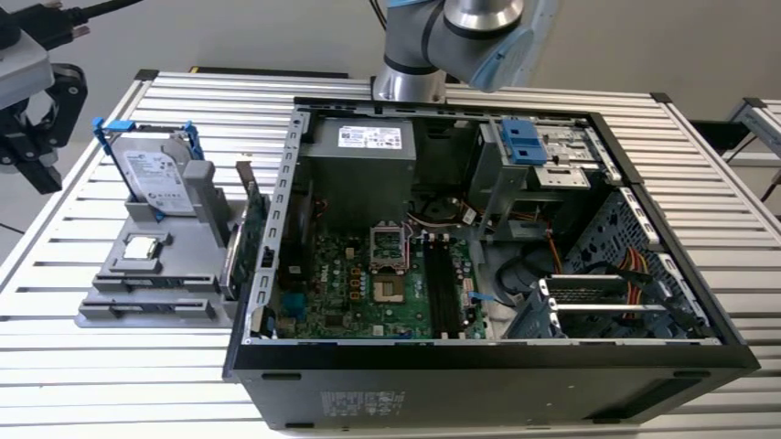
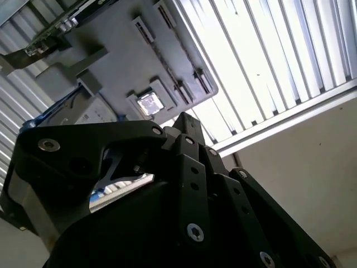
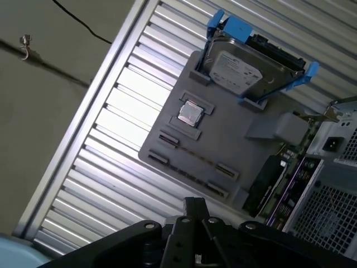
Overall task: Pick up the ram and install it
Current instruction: 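Pick up the ram and move it above insertion slot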
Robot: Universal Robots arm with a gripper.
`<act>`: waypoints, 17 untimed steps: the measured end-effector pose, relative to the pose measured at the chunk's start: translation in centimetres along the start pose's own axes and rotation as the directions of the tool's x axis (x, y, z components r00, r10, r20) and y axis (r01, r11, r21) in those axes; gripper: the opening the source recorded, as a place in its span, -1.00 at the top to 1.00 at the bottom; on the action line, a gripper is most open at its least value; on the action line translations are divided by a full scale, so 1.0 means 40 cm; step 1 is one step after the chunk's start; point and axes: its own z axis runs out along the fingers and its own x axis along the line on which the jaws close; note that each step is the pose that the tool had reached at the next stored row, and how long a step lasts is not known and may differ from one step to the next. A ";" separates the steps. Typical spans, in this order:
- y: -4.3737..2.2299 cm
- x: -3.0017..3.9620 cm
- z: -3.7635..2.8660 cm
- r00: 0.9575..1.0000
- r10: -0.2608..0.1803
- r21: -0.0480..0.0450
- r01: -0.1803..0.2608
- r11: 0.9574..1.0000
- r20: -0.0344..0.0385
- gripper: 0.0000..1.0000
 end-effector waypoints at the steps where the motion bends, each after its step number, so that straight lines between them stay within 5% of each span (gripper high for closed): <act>1: 0.000 0.000 0.000 1.000 -0.007 0.000 0.007 1.000 0.000 1.00; 17: 0.000 0.000 0.000 0.992 -0.126 -0.002 0.126 0.992 -0.006 1.00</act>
